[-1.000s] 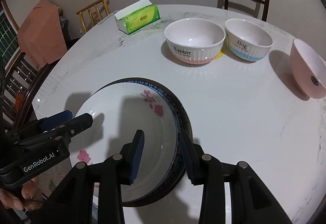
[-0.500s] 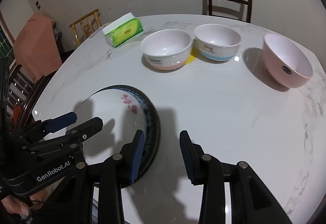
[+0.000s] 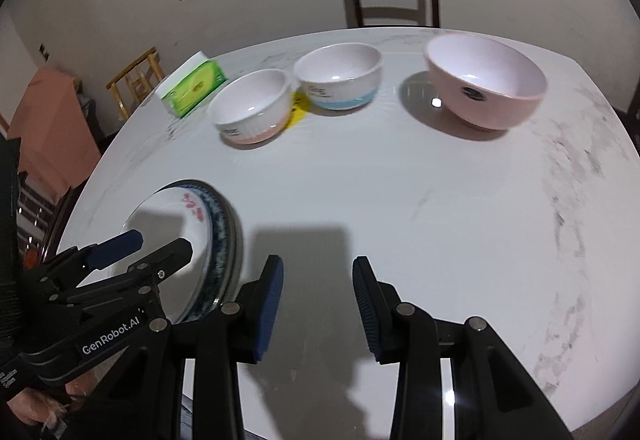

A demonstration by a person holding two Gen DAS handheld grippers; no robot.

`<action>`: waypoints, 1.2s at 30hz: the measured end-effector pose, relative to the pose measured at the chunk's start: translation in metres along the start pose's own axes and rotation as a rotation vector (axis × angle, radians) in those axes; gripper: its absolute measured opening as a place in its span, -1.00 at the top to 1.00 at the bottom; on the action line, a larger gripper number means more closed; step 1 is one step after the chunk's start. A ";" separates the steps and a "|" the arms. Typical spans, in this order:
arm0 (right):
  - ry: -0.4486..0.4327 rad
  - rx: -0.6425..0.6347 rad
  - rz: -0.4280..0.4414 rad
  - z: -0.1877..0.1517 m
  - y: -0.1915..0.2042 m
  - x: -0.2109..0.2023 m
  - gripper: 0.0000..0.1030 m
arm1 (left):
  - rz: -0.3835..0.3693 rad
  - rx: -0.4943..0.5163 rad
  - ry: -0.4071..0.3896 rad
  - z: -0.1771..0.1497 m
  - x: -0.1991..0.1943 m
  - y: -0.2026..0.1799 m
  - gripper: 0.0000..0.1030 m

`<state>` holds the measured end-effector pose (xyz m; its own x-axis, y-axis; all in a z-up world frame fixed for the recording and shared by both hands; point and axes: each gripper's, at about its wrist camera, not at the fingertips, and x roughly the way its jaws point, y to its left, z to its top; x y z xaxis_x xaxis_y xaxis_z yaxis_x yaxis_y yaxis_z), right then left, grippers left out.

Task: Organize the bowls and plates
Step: 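Move the left gripper toward the rim of the large pink bowl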

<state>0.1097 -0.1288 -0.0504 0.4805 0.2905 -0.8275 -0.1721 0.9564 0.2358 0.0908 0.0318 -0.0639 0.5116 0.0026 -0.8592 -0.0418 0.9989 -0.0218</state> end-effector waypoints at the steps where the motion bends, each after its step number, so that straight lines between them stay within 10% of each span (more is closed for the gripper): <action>1: -0.002 0.009 -0.004 0.000 -0.005 -0.002 0.27 | 0.000 0.009 0.003 0.001 0.001 -0.005 -0.16; 36: -0.100 0.139 -0.154 0.064 -0.141 -0.026 0.27 | -0.008 0.203 -0.005 0.076 0.033 -0.126 -0.18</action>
<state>0.1764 -0.2689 -0.0295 0.5759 0.1358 -0.8062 0.0267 0.9824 0.1846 0.1782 -0.0908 -0.0502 0.5157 -0.0054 -0.8567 0.1354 0.9879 0.0753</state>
